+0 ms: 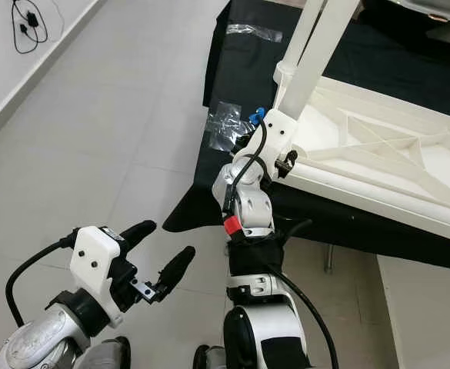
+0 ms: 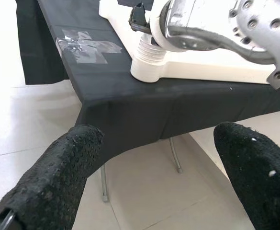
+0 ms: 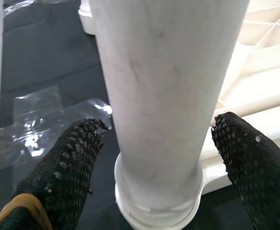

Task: Building children table

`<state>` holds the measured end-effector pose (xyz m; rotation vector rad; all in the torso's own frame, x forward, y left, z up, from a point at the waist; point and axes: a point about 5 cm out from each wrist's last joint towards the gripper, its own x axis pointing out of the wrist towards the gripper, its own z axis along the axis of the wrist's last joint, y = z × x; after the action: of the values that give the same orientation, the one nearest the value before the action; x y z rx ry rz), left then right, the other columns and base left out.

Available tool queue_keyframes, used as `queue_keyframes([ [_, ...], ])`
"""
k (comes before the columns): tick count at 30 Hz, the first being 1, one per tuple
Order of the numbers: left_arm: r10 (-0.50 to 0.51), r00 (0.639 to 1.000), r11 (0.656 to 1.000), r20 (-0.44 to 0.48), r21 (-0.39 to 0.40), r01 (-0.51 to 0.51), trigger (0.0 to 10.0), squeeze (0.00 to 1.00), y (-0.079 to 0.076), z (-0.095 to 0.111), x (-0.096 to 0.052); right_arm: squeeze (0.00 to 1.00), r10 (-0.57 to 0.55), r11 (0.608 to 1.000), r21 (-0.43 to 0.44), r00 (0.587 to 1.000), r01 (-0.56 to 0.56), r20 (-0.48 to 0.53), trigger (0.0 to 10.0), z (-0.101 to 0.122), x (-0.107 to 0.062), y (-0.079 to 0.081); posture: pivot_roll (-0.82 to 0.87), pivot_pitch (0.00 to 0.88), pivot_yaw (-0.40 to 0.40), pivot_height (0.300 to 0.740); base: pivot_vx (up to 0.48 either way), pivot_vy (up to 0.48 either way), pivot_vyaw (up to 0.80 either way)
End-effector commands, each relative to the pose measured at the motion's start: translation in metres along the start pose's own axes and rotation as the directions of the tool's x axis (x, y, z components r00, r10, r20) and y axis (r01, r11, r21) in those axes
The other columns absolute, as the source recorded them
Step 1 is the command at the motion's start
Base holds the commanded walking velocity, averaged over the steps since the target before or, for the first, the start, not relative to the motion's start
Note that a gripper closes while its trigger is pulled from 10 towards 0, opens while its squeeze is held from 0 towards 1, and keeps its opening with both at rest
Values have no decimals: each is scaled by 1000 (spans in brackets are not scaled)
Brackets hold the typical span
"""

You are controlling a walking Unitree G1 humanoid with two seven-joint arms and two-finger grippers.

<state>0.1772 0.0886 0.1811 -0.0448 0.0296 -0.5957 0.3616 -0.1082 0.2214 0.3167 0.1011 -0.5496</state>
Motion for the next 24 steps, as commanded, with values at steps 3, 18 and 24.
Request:
queue_keyframes([
  [3, 2, 1000, 1000, -23, 5, -2, 10000, 0, 0, -6, 0, 0, 46, 999, 14, 973, -44, -228, 10000, -58, -30, 1, 133, 199, -126, 740, 0, 0, 0],
  [18, 7, 1000, 1000, -24, 6, -7, 10000, 0, 2, -7, 0, 0, 114, 992, -18, 957, -124, -267, 10000, -65, -36, -15, 131, 193, -128, 740, 0, 0, 0],
  [24, 9, 1000, 1000, -26, 8, -9, 10000, 0, 3, -8, -1, 0, 107, 991, -56, 962, -125, -252, 10000, -62, -36, -24, 130, 189, -126, 740, 0, 0, 0],
])
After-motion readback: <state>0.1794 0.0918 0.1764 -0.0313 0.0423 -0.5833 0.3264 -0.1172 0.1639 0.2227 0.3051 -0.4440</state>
